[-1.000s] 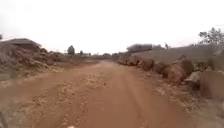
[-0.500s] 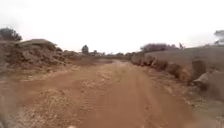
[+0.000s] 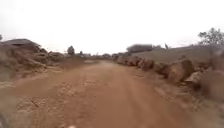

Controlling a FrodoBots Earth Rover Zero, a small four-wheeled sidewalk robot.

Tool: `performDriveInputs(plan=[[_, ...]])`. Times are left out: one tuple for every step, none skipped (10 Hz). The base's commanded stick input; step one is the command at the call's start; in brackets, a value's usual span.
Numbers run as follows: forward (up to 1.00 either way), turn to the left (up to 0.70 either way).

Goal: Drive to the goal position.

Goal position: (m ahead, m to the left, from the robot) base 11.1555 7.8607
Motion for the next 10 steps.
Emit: performDriveInputs(plan=[[0.5,-0.1],[0.5,-0.42],[0.5,-0.5],[0.5,0.0],[0.5,0.0],[0.5,0.0],[0.5,0.0],[0.5,0.0],[0.5,0.0],[0.5,0.0]])
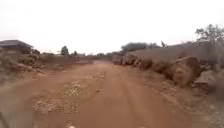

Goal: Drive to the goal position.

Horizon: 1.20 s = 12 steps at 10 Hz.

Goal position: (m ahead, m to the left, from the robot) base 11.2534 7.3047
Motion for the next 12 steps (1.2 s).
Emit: performDriveInputs(plan=[[0.5,0.0],[0.5,0.0],[0.5,0.0],[0.5,0.0],[0.5,0.0],[0.5,0.0],[0.5,0.0],[0.5,0.0],[0.5,0.0],[0.5,0.0],[0.5,0.0],[0.5,0.0]])
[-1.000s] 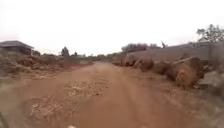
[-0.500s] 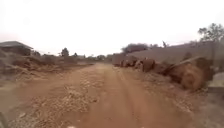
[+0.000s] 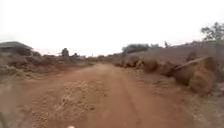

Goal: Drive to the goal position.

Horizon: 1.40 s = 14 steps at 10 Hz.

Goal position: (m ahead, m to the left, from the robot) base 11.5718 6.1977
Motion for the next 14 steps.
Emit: performDriveInputs(plan=[[0.5,0.0],[0.5,0.0],[0.5,0.0],[0.5,-0.12],[0.5,-0.41],[0.5,-0.34],[0.5,-0.11],[0.5,0.0],[0.5,0.0],[0.5,0.0],[0.5,0.0],[0.5,0.0],[0.5,0.0],[0.5,0.0]])
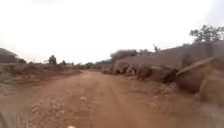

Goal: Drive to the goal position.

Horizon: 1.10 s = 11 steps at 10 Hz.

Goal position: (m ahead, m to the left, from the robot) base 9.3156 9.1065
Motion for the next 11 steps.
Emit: performDriveInputs(plan=[[0.5,0.0],[0.5,0.0],[0.5,0.0],[0.5,0.0],[0.5,0.0],[0.5,0.0],[0.5,0.0],[0.5,0.0],[0.5,0.0],[0.5,0.0],[0.5,0.0]])
